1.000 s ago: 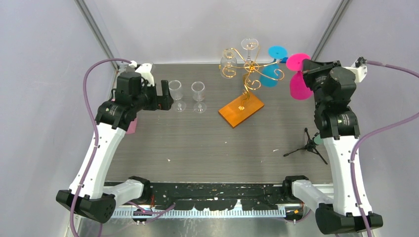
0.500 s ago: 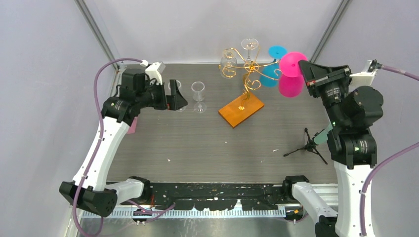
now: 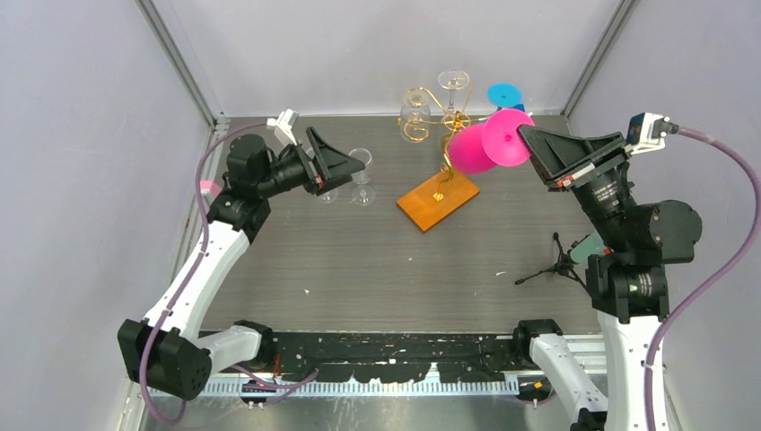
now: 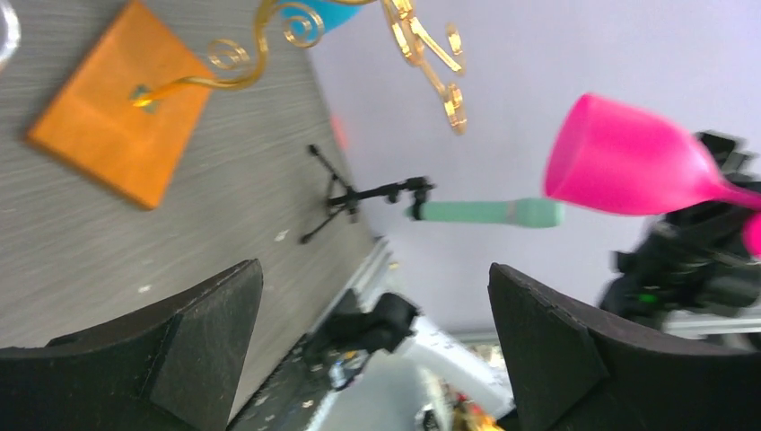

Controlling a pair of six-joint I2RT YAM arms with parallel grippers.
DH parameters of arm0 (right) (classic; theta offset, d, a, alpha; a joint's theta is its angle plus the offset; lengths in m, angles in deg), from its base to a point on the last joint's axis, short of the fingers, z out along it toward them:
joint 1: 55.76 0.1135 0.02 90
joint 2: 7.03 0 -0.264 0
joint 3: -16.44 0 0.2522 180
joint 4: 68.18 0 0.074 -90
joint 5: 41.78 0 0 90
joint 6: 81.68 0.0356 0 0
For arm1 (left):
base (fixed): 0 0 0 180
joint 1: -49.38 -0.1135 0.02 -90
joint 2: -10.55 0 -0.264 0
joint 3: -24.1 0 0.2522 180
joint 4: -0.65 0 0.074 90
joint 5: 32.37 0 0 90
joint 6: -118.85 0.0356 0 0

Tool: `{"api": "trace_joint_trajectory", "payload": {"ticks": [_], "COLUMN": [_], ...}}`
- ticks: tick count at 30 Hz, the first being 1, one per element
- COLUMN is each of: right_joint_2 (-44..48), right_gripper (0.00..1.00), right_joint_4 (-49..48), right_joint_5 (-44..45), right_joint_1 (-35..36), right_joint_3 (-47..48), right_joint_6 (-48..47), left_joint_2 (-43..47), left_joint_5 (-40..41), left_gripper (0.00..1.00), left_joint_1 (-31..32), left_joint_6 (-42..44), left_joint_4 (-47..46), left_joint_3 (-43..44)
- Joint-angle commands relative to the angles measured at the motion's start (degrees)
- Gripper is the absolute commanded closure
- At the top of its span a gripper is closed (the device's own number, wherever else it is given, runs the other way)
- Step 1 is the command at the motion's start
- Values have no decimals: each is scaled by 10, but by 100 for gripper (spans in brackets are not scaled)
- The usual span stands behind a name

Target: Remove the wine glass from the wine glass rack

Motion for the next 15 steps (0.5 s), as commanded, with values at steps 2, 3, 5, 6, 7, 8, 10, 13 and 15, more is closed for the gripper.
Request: {"api": "trace_joint_trajectory", "payload": {"ticks": [2, 3, 5, 6, 7, 8, 10, 13, 15], "right_joint_2": [-2, -1, 0, 0, -1, -3, -10, -28, -48], "right_gripper": [100, 100, 100, 100, 100, 100, 100, 100, 100], "right_joint_4": [-179, -195, -233, -237, -237, -237, -241, -265, -278], "right_joint_5": [-49, -49, -48, -48, -47, -45, -42, -30, -10], "right_joint_1": [-1, -1, 0, 0, 2, 3, 11, 50, 105], "right_joint_3": [-50, -67, -83, -85, -90, -92, -98, -106, -109], "right_joint_6": [125, 153, 178, 180, 183, 184, 185, 186, 171], "left_joint_2": [4, -1, -13, -18, -24, -30, -42, -57, -69], "left_joint_5": [-48, -49, -52, -51, -50, -48, -47, -39, -34], "left_gripper": [0, 0, 0, 0, 0, 0, 0, 1, 0], "left_joint_1": [6, 10, 20, 27, 35, 43, 59, 81, 94], "left_joint_6": [-327, -354, -399, -416, -433, -446, -472, -486, -489], "left_joint_4": [-378, -407, -447, -462, -478, -494, -517, -529, -533], "left_joint_3": [-56, -59, -60, -60, -59, -60, -56, -45, -33]}}
